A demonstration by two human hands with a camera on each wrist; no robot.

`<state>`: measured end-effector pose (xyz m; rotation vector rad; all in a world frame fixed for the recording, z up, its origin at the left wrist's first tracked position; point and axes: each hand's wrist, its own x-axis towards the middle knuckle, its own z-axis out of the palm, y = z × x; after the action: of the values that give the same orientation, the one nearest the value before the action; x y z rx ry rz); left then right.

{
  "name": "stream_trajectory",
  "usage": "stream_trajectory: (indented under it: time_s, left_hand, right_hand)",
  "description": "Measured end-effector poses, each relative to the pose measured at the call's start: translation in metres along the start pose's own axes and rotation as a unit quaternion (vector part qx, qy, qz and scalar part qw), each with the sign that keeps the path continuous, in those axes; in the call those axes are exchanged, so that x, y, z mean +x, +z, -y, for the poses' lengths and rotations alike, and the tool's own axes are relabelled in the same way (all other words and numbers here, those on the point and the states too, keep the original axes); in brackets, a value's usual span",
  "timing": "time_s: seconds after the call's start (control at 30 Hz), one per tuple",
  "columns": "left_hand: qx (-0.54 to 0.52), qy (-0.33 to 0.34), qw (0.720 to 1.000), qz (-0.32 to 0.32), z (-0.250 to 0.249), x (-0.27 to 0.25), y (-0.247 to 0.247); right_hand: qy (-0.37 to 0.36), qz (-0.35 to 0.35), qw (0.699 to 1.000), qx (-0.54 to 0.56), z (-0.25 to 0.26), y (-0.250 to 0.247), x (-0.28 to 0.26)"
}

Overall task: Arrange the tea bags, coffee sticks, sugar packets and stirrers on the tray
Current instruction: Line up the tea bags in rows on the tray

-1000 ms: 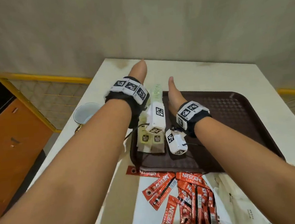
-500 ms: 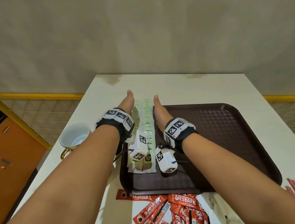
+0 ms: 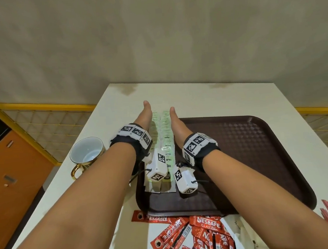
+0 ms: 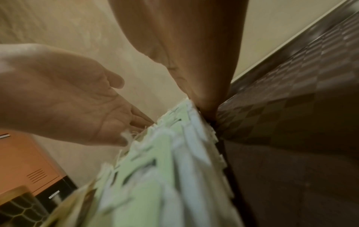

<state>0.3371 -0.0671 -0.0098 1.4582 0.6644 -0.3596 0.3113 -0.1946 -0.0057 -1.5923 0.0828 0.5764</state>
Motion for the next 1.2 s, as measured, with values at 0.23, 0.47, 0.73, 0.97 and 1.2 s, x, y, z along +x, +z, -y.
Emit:
stream_trajectory:
  time_s: [0.23,0.47,0.73,0.97,1.2]
  left_hand:
    - [0.055,0.043,0.997,-0.042,-0.012,-0.039,-0.01]
    - [0.142,0.017,0.99,-0.009,0.007,-0.069,-0.011]
    - [0.182,-0.001,0.983,-0.027,0.018,-0.066,0.004]
    - [0.169,0.015,0.985,-0.016,0.02,-0.07,-0.002]
    - [0.144,0.143,0.979,-0.022,-0.012,-0.159,-0.008]
  right_hand:
    - [0.023,-0.03,0.999,-0.013,-0.003,-0.018,-0.016]
    - [0.034,-0.018,0.999,0.009,-0.025,-0.017,-0.038]
    - [0.008,0.056,0.998,-0.028,-0.069,-0.006,0.011]
    - [-0.01,0.014,0.997,-0.077,-0.037,-0.001,-0.035]
    - [-0.184,0.007,0.889,-0.419,-0.011,-0.009,-0.091]
